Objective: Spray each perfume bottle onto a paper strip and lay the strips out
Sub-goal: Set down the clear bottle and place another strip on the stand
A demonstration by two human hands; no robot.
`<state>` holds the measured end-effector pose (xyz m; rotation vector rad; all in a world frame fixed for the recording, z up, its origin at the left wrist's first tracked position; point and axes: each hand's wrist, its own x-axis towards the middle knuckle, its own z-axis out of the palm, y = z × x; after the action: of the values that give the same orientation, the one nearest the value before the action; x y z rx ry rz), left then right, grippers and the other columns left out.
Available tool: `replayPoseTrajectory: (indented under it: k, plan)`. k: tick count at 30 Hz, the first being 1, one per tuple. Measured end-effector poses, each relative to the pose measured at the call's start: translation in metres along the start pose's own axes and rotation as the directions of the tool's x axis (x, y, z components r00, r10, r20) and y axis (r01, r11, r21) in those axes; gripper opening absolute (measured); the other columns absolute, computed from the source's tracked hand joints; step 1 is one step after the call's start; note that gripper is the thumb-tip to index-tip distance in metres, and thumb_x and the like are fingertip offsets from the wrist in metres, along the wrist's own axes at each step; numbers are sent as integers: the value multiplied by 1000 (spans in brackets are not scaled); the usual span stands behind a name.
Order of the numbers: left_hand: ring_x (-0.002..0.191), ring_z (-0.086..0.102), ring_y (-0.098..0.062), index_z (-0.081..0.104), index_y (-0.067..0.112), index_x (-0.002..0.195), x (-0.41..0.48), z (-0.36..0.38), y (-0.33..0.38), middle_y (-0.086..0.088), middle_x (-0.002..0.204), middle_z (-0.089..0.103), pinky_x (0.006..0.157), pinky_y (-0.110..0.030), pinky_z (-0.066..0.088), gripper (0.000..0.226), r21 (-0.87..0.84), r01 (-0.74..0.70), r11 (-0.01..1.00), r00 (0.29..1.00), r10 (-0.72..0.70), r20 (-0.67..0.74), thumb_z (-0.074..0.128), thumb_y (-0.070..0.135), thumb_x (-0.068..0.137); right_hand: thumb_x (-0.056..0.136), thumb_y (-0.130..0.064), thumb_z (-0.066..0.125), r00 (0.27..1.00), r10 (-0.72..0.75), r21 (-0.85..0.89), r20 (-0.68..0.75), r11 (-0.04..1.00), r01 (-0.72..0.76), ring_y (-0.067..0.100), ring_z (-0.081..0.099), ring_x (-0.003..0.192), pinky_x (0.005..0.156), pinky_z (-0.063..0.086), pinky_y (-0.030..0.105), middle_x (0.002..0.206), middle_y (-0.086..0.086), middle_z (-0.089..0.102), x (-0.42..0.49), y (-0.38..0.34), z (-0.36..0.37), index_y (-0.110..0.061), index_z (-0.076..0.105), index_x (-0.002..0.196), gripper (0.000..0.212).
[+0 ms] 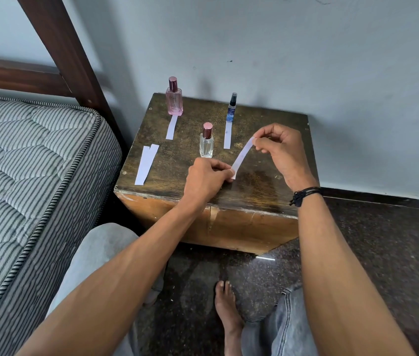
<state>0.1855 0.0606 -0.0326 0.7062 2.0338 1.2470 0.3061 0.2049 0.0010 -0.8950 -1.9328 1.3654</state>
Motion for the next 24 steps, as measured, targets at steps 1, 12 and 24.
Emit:
replayPoseTrajectory:
  k: [1,12,24]
  plan:
    - [53,58,5,78,21,84,0,0,0,7,70,76,73,-28,56,3,2,-1,1000,1000,1,-1,77,23,85,85,-1,74,1000,2,-8,9,1000,-2,18,63,75,71,52,27,87,20,73,0,0,1,-8,75,87,7]
    - [61,61,0,77,21,82,-1,1,2,8,70,76,77,-32,56,5,7,2,1000,1000,-2,8,77,24,86,84,0,73,999,-36,3,-1,999,36,14,63,70,69,52,26,79,10,72,-1,-2,3,-13,74,81,13]
    - [50,58,5,77,15,87,-1,1,3,-1,76,77,59,-19,44,5,-113,41,993,997,-33,72,77,19,88,85,-4,77,996,-76,-38,-47,997,74,8,65,70,70,54,24,81,0,74,1,0,3,-12,76,87,8]
